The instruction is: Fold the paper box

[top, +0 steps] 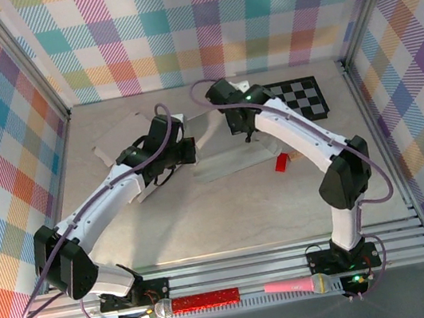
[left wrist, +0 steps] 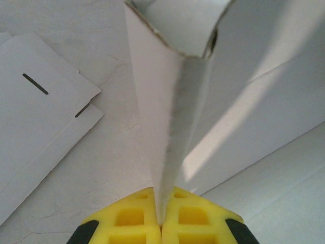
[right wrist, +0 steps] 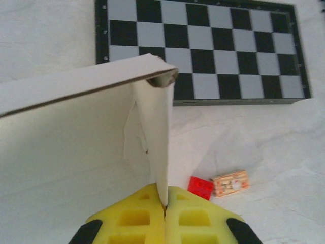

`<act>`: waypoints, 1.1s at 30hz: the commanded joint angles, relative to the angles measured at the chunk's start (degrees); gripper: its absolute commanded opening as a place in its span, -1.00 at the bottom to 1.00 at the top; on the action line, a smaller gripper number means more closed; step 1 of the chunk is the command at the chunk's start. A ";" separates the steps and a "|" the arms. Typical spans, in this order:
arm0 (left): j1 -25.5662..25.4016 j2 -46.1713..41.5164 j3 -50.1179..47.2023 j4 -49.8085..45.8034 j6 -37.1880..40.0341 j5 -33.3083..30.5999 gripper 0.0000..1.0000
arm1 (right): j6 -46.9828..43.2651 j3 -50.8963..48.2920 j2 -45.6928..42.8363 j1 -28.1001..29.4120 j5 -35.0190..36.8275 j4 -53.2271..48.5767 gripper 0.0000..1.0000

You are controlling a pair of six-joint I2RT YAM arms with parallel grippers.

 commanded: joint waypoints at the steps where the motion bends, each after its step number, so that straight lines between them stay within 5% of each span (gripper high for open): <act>1: -0.94 -2.90 -0.22 3.68 0.16 0.86 -1.00 | -2.05 -1.05 -2.04 -2.31 -9.22 3.27 -0.84; 15: -0.94 -2.77 0.18 3.06 0.46 1.27 -1.00 | -2.64 -2.23 -2.52 -6.56 -13.42 5.20 -0.43; 18: -0.94 -2.76 0.19 2.89 0.52 1.18 -1.00 | -2.77 -2.19 -2.48 -7.31 -15.14 5.83 -0.45; 22: -0.94 -2.58 0.36 2.80 0.60 1.35 -1.00 | -2.56 -2.15 -2.31 -7.33 -15.51 6.06 -0.74; 25: -0.94 -2.41 0.54 2.89 0.51 1.31 -1.00 | -0.16 -1.30 -1.73 -6.75 -10.96 3.53 -1.00; 33: -0.94 -2.41 0.87 3.14 -0.15 1.12 -1.00 | 9.28 5.82 3.47 -2.13 8.72 -10.00 -1.00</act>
